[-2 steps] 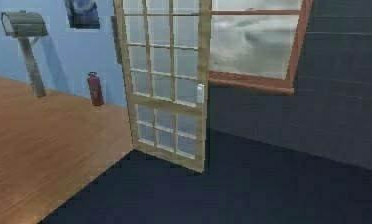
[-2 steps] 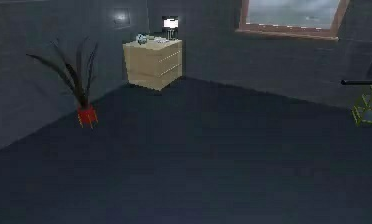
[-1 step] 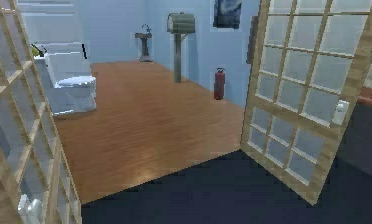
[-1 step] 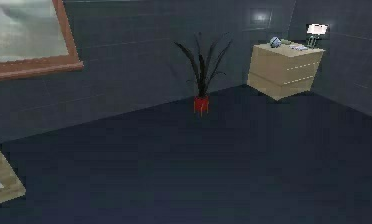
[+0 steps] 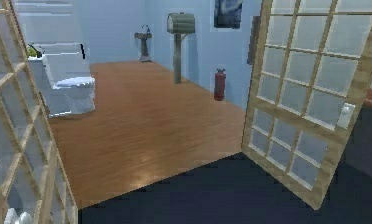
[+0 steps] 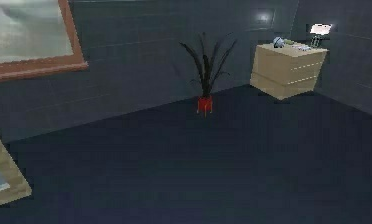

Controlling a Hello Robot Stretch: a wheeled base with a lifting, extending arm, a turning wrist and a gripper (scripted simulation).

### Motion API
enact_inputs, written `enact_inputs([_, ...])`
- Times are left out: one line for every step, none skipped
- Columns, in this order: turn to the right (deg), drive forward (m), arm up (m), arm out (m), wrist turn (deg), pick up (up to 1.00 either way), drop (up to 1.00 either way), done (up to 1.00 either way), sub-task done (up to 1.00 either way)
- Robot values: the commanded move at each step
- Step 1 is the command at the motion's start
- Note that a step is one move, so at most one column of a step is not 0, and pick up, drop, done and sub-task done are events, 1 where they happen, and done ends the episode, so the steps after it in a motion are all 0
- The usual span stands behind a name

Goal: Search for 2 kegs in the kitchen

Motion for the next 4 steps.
enact_inputs([39.0,0.00,0.00,0.00,0.0,0.00,0.00,0.00,0.00])
enact_inputs([0.0,0.55,0.00,0.00,0.0,0.00,0.00,0.00,0.00])
enact_inputs([-45.0,0.00,0.00,0.00,0.0,0.00,0.00,0.00,0.00])
enact_inputs([-18.0,0.00,0.00,0.00,0.0,0.00,0.00,0.00,0.00])
